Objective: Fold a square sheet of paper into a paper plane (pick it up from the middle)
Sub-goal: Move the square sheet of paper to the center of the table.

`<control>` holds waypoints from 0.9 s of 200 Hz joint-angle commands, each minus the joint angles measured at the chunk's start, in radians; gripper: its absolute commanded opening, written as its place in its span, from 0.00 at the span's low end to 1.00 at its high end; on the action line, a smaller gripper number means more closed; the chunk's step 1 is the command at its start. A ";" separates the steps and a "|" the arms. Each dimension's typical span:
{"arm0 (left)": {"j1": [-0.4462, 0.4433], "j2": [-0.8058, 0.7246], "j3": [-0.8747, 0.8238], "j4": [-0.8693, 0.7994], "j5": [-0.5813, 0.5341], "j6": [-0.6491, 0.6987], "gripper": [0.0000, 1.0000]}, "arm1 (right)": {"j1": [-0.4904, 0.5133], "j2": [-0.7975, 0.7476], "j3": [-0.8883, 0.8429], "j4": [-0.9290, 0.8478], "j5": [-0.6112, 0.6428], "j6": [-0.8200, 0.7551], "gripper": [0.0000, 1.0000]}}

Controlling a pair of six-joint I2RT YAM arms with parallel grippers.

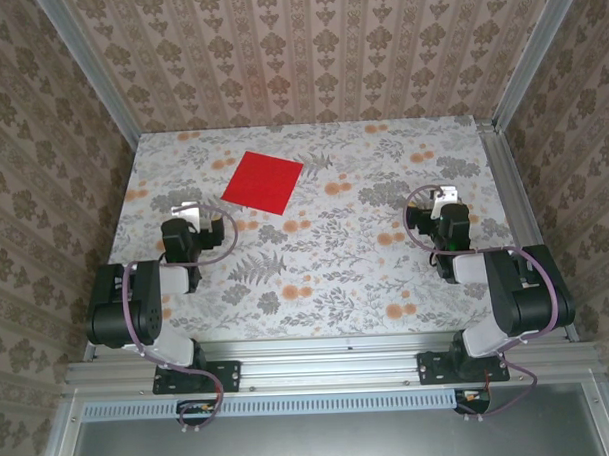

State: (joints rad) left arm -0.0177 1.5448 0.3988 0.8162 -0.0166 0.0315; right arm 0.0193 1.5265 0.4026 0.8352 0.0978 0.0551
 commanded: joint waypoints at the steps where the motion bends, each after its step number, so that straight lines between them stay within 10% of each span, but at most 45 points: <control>1: 0.006 -0.012 0.009 0.033 0.021 0.021 1.00 | -0.004 0.002 -0.004 0.037 0.010 -0.003 1.00; 94: -0.076 -0.304 0.263 -0.649 0.014 -0.095 1.00 | 0.003 -0.362 0.083 -0.403 -0.143 0.037 1.00; 180: -0.163 0.023 0.744 -1.119 0.121 -0.215 1.00 | 0.199 -0.433 0.262 -0.748 -0.261 0.089 1.00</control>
State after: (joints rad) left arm -0.1486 1.4857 1.0412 -0.1341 0.0757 -0.1398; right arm 0.1555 1.1107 0.6170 0.2028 -0.1436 0.1272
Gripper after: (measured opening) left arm 0.996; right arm 0.999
